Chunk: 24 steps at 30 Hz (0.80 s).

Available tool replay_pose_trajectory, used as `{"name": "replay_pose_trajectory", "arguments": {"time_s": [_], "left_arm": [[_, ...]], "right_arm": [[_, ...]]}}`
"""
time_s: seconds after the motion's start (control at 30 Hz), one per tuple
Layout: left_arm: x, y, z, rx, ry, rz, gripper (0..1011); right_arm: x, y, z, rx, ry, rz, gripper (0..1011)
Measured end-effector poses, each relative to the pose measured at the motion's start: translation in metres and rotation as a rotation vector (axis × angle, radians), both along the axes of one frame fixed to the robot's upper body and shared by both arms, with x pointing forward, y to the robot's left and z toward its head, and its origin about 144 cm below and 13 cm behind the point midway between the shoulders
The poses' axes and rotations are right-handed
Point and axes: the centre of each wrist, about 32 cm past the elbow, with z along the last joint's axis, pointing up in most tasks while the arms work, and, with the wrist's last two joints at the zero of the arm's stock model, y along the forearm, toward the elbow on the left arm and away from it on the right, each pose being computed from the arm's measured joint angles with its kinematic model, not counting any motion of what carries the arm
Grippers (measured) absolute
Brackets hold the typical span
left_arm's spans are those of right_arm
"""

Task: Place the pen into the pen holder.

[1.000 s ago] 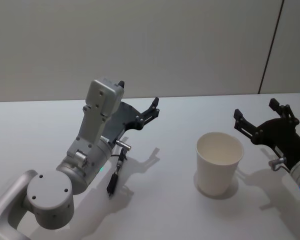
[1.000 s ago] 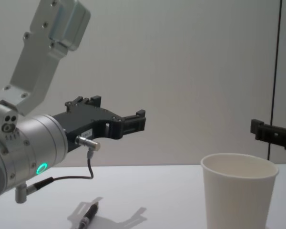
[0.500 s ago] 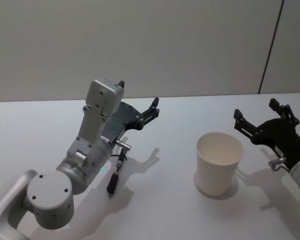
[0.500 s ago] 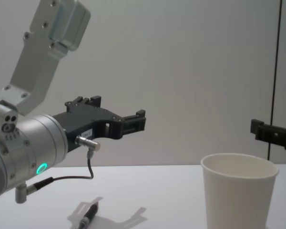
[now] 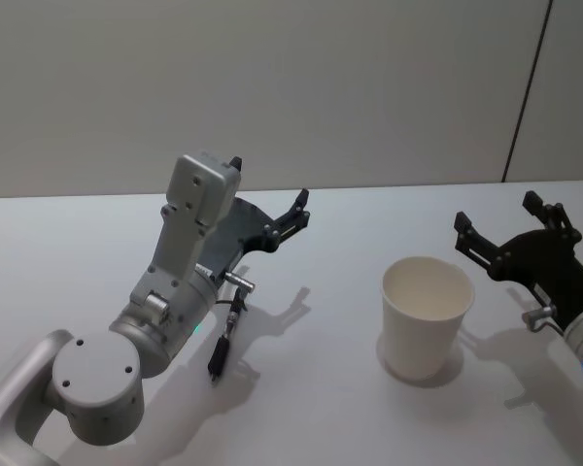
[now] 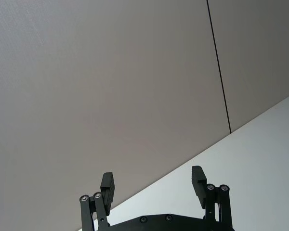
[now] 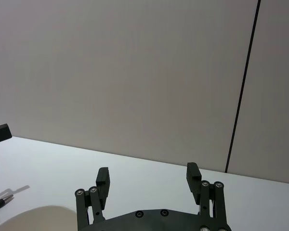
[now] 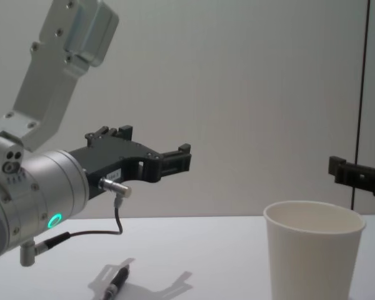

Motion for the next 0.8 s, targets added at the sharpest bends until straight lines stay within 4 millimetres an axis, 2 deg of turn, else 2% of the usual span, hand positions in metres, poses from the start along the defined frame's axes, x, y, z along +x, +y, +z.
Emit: {"name": "replay_pose_trajectory", "arguments": {"time_s": [0.47,0.63,0.8], "left_arm": [[0.000,0.000,0.000,0.000,0.000,0.000,1001],[0.000,0.000,0.000,0.000,0.000,0.000,1001],[0.000,0.000,0.000,0.000,0.000,0.000,1001]], "right_arm": [[0.001,-0.001,0.001,-0.006,0.007,-0.003,1001],[0.003,-0.011,0.008,-0.036,0.026,-0.020,1001],[0.008,-0.030,0.022,-0.061,0.058,-0.053,1001]]}}
